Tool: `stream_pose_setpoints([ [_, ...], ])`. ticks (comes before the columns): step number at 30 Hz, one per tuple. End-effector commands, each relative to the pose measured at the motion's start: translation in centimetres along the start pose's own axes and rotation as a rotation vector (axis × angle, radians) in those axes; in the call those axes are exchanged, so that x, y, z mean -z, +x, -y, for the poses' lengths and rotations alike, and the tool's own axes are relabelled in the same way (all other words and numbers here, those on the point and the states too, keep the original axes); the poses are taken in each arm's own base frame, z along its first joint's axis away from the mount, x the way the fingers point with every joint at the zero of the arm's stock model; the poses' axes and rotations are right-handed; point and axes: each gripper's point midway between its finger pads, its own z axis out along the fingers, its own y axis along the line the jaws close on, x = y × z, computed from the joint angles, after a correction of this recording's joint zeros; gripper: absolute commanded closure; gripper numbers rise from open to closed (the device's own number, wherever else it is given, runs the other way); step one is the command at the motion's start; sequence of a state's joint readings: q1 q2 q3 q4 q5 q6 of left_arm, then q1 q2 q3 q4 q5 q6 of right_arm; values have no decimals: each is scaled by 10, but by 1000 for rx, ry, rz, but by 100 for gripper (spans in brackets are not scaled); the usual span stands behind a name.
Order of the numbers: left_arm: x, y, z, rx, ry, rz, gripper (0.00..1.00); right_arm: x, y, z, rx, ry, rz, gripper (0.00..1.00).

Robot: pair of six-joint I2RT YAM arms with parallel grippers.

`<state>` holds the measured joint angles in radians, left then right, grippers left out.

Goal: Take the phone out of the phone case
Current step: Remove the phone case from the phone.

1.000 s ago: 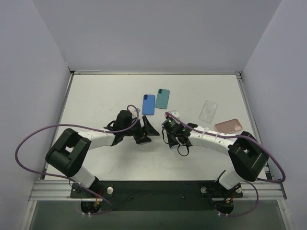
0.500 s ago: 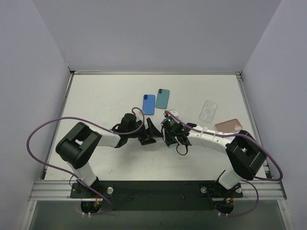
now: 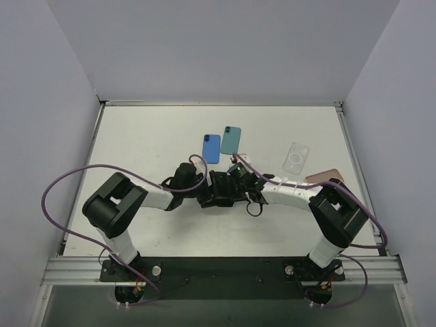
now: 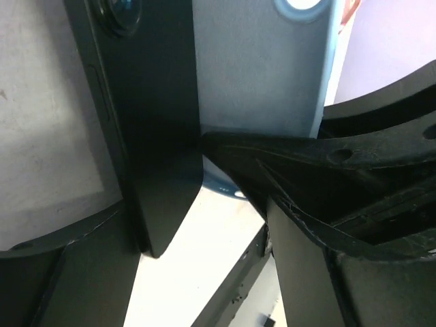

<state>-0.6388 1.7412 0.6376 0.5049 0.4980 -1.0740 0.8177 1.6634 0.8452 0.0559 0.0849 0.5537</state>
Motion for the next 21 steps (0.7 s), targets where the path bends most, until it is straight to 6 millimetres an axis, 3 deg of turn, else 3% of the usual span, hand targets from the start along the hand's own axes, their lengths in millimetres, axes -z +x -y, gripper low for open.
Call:
stream_pose_setpoints([
  [1, -9, -9, 15, -77, 4, 25, 22, -31, 89, -39, -61, -227, -288, 100],
  [8, -10, -14, 8, -98, -54, 44, 35, -28, 85, -41, -72, -236, -280, 100],
  [11, -8, -15, 9, -100, -64, 54, 47, -22, 77, -39, -84, -240, -264, 100],
  [12, -6, -17, 10, -103, -67, 65, 61, -21, 76, -39, -90, -240, -261, 100],
  [17, 3, -24, 17, -117, -86, 93, 100, -9, 46, -18, -153, -224, -208, 100],
  [21, 17, -35, 30, -134, -75, 123, 100, 3, 21, 6, -215, -212, -155, 100],
])
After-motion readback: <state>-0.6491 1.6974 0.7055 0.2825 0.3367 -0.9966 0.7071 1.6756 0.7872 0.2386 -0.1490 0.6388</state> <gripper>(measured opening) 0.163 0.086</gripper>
